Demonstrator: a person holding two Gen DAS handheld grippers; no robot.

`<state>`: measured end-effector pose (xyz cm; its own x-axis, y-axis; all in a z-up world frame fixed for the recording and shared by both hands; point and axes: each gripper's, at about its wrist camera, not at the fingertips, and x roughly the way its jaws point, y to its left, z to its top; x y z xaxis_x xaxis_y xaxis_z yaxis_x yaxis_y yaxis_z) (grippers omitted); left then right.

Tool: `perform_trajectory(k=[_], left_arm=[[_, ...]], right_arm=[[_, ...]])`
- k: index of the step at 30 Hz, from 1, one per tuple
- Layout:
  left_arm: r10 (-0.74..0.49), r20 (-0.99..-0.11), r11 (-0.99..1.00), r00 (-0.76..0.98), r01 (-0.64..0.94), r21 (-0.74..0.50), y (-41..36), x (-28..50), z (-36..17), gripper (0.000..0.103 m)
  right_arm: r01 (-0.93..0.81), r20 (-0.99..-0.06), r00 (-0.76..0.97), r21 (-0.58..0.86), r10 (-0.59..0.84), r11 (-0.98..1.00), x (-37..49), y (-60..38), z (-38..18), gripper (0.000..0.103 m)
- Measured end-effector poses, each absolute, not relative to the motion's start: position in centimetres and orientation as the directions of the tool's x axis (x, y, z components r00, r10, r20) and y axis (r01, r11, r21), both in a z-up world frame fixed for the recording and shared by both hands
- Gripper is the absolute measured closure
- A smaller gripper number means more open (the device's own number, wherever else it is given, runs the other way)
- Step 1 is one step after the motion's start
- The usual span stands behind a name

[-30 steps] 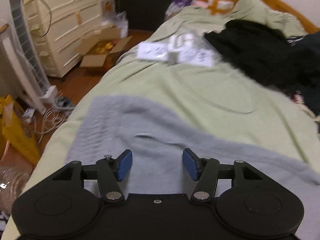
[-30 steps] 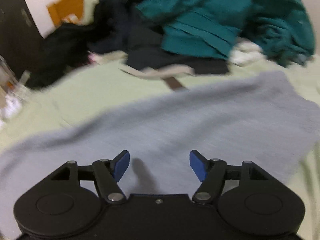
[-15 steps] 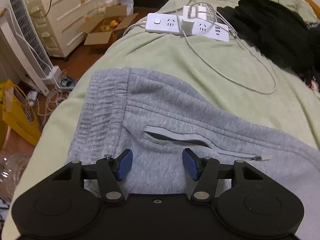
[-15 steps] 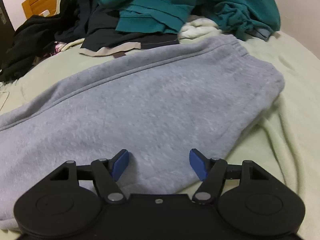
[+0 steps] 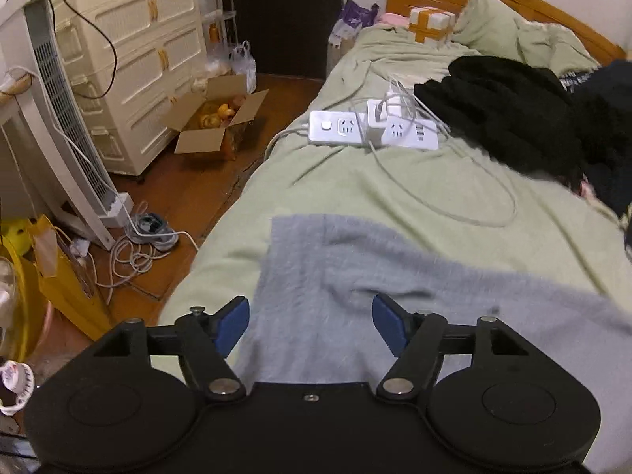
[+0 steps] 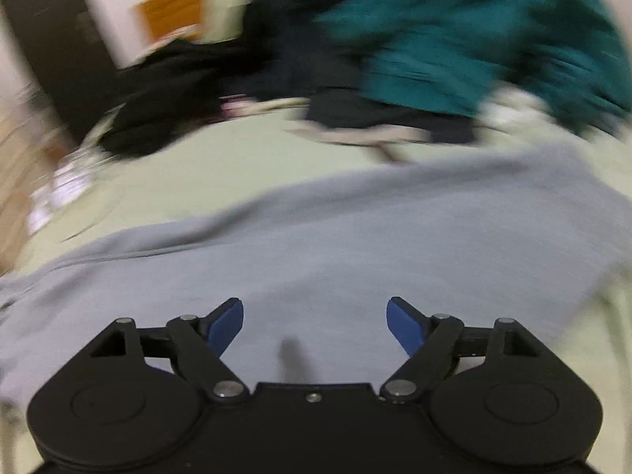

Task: Fold clothes

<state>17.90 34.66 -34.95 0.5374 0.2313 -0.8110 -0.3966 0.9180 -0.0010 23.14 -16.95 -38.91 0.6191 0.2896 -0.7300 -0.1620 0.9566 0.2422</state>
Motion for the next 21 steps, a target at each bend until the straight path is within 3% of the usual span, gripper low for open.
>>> perform_trajectory(k=[3,6,9,16,21], left_arm=[[0.173,-0.838,0.903,0.517,-0.423,-0.075,34.8,15.7,-36.7,0.029],[0.156,-0.844,0.885,0.513,-0.451,-0.111,34.9,14.2,-37.7,0.029],[0.120,-0.853,0.869,0.508,-0.470,-0.157,35.3,13.2,-38.7,0.029],[0.095,-0.835,0.771,0.541,-0.571,-0.282,37.1,12.2,-42.0,0.029],[0.020,-0.753,0.592,0.658,-0.615,-0.521,39.7,11.4,-45.2,0.027]], right_arm=[[-0.316,-0.704,0.599,0.229,0.381,0.921,23.7,-11.9,-38.6,0.019],[-0.401,-0.718,0.579,0.163,0.387,0.902,23.8,-8.3,-39.3,0.019],[-0.472,-0.736,0.510,0.194,0.446,0.860,23.9,-5.9,-40.5,0.019],[-0.502,-0.780,0.442,0.195,0.444,0.842,23.6,-5.1,-43.1,0.015],[-0.504,-0.782,0.432,0.204,0.449,0.840,23.0,-5.8,-44.1,0.013]])
